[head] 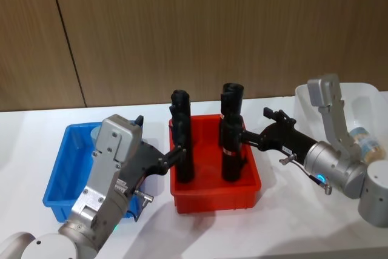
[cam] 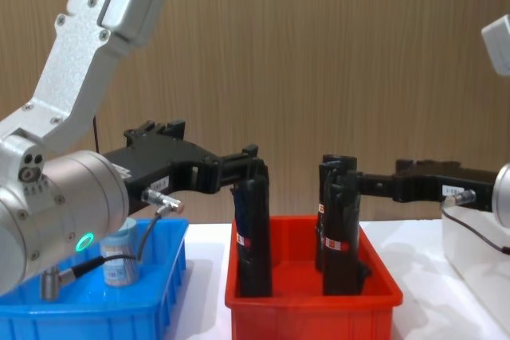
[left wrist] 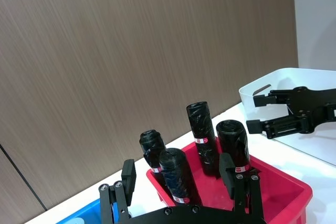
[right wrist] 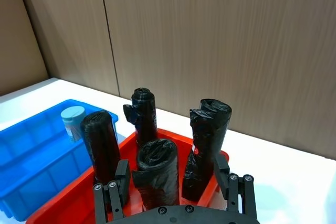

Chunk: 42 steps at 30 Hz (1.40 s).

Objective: Pick the cotton swabs from the blue box and place them into the white box.

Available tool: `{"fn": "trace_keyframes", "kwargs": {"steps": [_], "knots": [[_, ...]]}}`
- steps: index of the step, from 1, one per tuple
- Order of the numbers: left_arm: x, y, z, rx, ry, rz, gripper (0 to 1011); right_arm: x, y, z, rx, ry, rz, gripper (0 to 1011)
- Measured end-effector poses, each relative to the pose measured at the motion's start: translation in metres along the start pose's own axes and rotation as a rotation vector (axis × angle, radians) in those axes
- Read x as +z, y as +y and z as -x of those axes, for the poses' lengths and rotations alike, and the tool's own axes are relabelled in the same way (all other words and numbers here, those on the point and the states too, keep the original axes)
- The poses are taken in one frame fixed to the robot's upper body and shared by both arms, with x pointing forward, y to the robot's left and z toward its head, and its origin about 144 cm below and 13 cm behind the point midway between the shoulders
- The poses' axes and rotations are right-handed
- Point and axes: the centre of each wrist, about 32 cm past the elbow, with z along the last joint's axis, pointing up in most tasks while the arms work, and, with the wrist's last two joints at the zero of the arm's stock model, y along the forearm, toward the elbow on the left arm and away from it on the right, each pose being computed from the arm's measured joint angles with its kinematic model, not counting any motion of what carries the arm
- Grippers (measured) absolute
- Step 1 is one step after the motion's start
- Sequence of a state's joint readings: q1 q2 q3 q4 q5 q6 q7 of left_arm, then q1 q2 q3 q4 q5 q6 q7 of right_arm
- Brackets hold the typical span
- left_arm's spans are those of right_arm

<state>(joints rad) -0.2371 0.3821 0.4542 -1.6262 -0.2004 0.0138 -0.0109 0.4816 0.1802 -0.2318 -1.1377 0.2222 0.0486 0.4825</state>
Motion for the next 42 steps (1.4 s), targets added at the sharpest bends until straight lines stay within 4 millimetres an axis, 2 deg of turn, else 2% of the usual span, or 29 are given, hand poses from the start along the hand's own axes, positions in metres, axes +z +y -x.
{"fn": "trace_keyframes", "kwargs": {"steps": [22, 42], "knots": [[0.000, 0.000, 0.000, 0.000, 0.000, 0.000, 1004, -0.004, 0.018, -0.019, 0.149, 0.075, 0.041, 1002], [0.000, 0.000, 0.000, 0.000, 0.000, 0.000, 1004, -0.009, 0.028, -0.029, 0.178, 0.090, 0.051, 1002]]}}
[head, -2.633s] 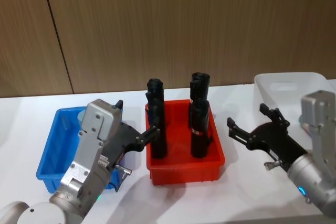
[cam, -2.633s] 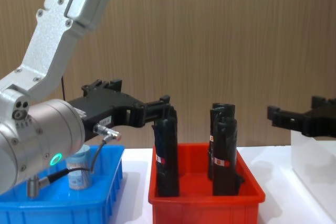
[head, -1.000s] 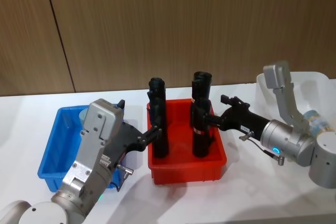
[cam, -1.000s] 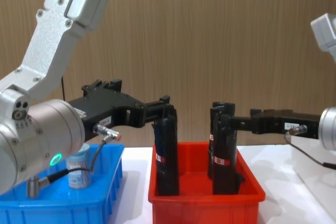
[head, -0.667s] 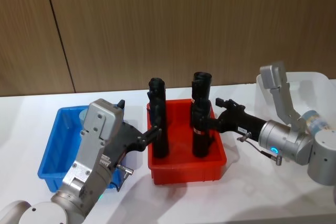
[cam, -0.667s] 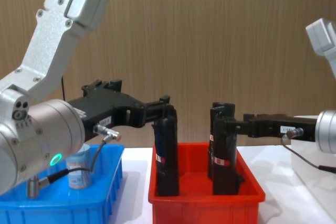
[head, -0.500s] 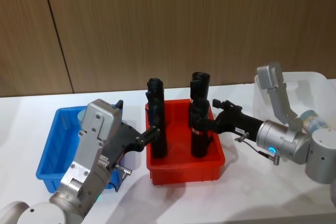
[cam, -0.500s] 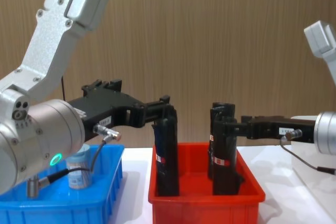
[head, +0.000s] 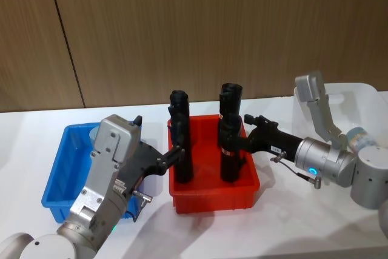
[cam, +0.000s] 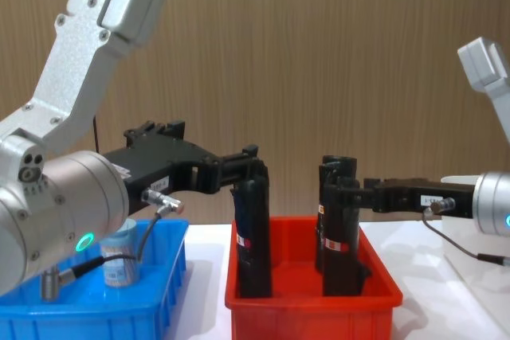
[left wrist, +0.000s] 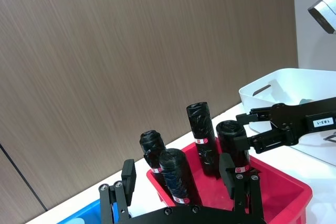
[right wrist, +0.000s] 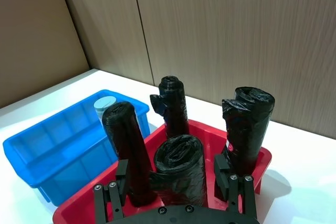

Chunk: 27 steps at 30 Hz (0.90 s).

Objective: Pick the cotton swabs from the blue box and place them into the white box.

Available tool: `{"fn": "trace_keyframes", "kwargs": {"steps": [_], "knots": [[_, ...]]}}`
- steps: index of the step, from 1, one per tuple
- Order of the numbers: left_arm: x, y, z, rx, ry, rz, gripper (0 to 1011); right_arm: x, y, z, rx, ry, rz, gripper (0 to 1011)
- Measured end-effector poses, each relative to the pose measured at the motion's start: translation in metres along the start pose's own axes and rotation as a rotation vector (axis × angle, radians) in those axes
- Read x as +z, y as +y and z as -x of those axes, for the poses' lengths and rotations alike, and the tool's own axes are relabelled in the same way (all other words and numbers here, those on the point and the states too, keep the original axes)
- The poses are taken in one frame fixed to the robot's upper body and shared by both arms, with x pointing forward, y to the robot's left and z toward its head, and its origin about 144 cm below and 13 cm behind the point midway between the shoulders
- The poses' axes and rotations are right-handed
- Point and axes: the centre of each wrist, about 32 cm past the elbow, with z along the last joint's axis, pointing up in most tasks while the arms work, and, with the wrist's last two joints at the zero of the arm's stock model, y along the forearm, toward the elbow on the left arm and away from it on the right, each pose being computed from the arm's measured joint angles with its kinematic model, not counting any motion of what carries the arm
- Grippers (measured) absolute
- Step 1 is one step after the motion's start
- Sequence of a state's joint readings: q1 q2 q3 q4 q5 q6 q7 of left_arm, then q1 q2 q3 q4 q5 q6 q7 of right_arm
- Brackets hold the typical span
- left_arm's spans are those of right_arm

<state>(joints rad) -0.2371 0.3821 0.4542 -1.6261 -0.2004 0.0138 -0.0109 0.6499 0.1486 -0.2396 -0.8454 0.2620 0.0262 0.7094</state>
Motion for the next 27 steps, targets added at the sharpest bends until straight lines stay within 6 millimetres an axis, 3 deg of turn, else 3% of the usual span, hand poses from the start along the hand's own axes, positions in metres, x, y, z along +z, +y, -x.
{"fn": "trace_keyframes", "kwargs": {"steps": [27], "knots": [[0.000, 0.000, 0.000, 0.000, 0.000, 0.000, 1004, -0.003, 0.014, -0.014, -0.008, 0.002, 0.009, 1002]]}}
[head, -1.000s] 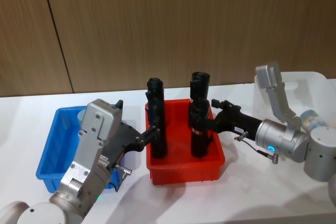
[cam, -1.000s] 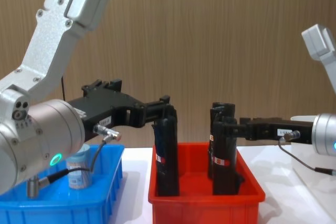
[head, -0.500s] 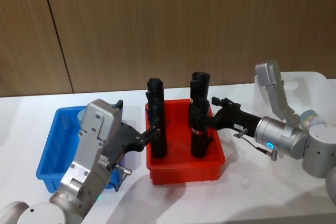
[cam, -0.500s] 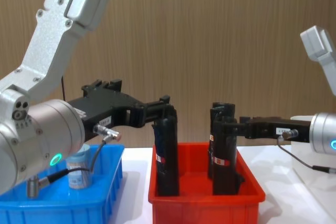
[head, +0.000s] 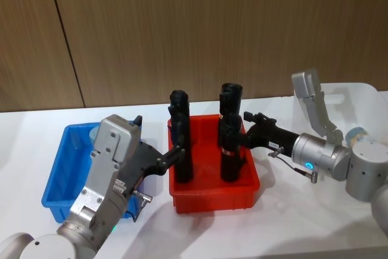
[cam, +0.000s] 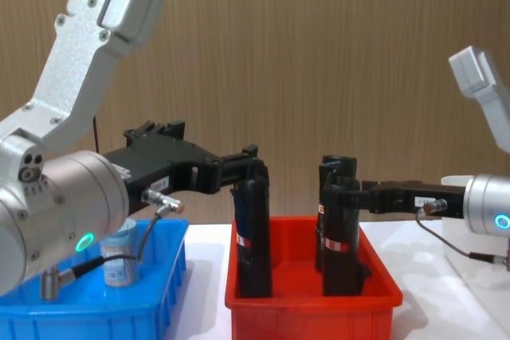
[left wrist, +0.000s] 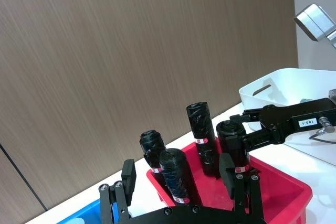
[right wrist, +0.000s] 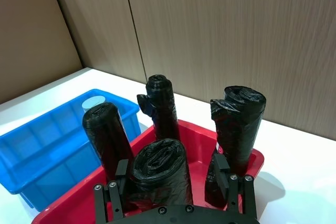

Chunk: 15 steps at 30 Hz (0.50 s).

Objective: Pick the cotton swabs from the blue box and place them into the white box.

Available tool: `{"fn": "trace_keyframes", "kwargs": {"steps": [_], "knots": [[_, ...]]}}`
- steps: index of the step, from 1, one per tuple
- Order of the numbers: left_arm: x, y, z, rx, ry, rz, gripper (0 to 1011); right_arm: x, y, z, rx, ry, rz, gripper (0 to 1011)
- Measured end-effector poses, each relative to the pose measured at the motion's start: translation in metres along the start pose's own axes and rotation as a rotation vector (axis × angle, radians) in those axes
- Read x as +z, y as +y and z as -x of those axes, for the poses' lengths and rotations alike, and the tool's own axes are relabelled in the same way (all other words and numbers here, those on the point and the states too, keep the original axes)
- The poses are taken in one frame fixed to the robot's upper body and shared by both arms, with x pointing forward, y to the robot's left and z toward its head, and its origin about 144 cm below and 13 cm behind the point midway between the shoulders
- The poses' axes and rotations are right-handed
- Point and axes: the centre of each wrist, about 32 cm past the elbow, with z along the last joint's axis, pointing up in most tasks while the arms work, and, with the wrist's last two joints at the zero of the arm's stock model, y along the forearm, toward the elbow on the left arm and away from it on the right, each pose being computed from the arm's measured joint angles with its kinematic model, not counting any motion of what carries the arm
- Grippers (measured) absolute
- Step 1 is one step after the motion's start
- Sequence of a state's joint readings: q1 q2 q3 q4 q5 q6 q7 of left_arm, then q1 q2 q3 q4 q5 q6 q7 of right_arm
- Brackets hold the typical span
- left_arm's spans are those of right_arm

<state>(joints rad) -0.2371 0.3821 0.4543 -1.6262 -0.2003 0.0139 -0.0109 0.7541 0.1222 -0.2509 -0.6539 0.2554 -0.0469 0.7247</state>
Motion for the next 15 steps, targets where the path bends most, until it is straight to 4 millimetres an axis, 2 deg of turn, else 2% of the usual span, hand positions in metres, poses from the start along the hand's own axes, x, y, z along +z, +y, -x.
{"fn": "trace_keyframes", "kwargs": {"steps": [12, 15], "knots": [[0.0000, 0.0000, 0.0000, 0.000, 0.000, 0.000, 1004, -0.0032, 0.0067, -0.0035, 0.005, -0.001, 0.020, 1002], [0.0000, 0.0000, 0.0000, 0.000, 0.000, 0.000, 1004, -0.0041, 0.0080, -0.0040, 0.008, -0.001, 0.022, 945]]}}
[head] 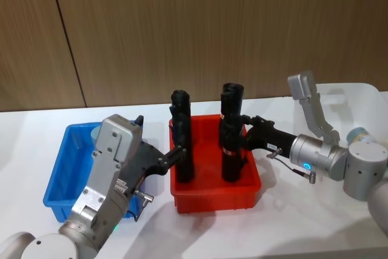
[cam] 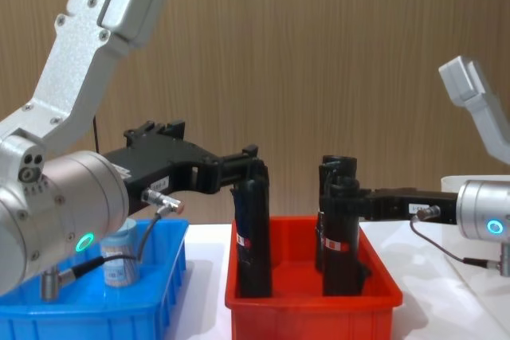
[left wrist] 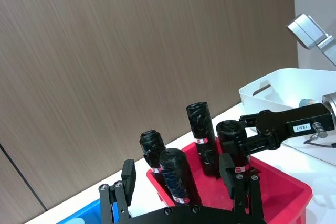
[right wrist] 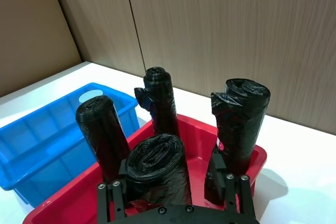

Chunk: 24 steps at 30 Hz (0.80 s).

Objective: Pick the cotton swabs from the blue box and place them into the white box.

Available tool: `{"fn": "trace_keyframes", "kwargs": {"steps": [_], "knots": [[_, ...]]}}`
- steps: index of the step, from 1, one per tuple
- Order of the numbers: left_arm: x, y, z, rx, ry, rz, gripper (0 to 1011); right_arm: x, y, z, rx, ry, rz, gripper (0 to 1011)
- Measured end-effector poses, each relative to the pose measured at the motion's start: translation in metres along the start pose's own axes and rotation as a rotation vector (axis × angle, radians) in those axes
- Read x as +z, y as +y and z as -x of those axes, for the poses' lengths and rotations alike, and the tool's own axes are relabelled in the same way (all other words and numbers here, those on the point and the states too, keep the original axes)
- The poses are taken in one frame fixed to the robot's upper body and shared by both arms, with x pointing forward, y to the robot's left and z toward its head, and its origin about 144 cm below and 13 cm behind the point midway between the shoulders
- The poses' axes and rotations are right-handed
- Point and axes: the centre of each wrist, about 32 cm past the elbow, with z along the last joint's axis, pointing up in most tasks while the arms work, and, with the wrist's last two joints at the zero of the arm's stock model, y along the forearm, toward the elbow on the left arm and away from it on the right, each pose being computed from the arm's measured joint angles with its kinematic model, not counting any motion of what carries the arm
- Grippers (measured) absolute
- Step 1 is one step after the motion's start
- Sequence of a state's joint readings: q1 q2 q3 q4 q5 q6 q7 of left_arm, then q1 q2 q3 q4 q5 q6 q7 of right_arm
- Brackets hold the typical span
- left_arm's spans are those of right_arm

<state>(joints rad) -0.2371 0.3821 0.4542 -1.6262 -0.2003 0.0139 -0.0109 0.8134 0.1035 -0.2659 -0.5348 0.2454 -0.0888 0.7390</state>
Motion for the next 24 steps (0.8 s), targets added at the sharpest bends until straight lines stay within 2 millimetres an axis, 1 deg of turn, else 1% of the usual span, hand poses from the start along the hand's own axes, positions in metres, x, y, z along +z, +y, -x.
{"fn": "trace_keyframes", "kwargs": {"steps": [1, 2, 3, 4, 5, 6, 9, 13, 17, 24], "knots": [[0.0000, 0.0000, 0.0000, 0.000, 0.000, 0.000, 1004, -0.0002, 0.0004, -0.0002, 0.000, 0.000, 0.001, 926], [0.0000, 0.0000, 0.0000, 0.000, 0.000, 0.000, 1004, -0.0007, 0.0010, -0.0004, 0.001, 0.000, 0.001, 882], [0.0000, 0.0000, 0.0000, 0.000, 0.000, 0.000, 1004, -0.0007, 0.0010, -0.0004, 0.001, 0.000, 0.001, 882], [0.0000, 0.0000, 0.0000, 0.000, 0.000, 0.000, 1004, -0.0011, 0.0016, -0.0006, 0.002, 0.001, 0.002, 847], [0.0000, 0.0000, 0.0000, 0.000, 0.000, 0.000, 1004, -0.0013, 0.0018, -0.0007, 0.002, 0.000, 0.002, 834], [0.0000, 0.0000, 0.0000, 0.000, 0.000, 0.000, 1004, -0.0013, 0.0022, -0.0010, 0.003, 0.000, 0.001, 782], [0.0000, 0.0000, 0.0000, 0.000, 0.000, 0.000, 1004, -0.0017, 0.0027, -0.0013, 0.004, 0.000, 0.001, 718], [0.0000, 0.0000, 0.0000, 0.000, 0.000, 0.000, 1004, -0.0021, 0.0033, -0.0018, 0.004, 0.003, -0.001, 560], [0.0000, 0.0000, 0.0000, 0.000, 0.000, 0.000, 1004, -0.0020, 0.0033, -0.0020, 0.005, 0.006, -0.006, 503], [0.0000, 0.0000, 0.0000, 0.000, 0.000, 0.000, 1004, 0.0036, 0.0008, -0.0010, 0.010, 0.002, -0.031, 452]]}}
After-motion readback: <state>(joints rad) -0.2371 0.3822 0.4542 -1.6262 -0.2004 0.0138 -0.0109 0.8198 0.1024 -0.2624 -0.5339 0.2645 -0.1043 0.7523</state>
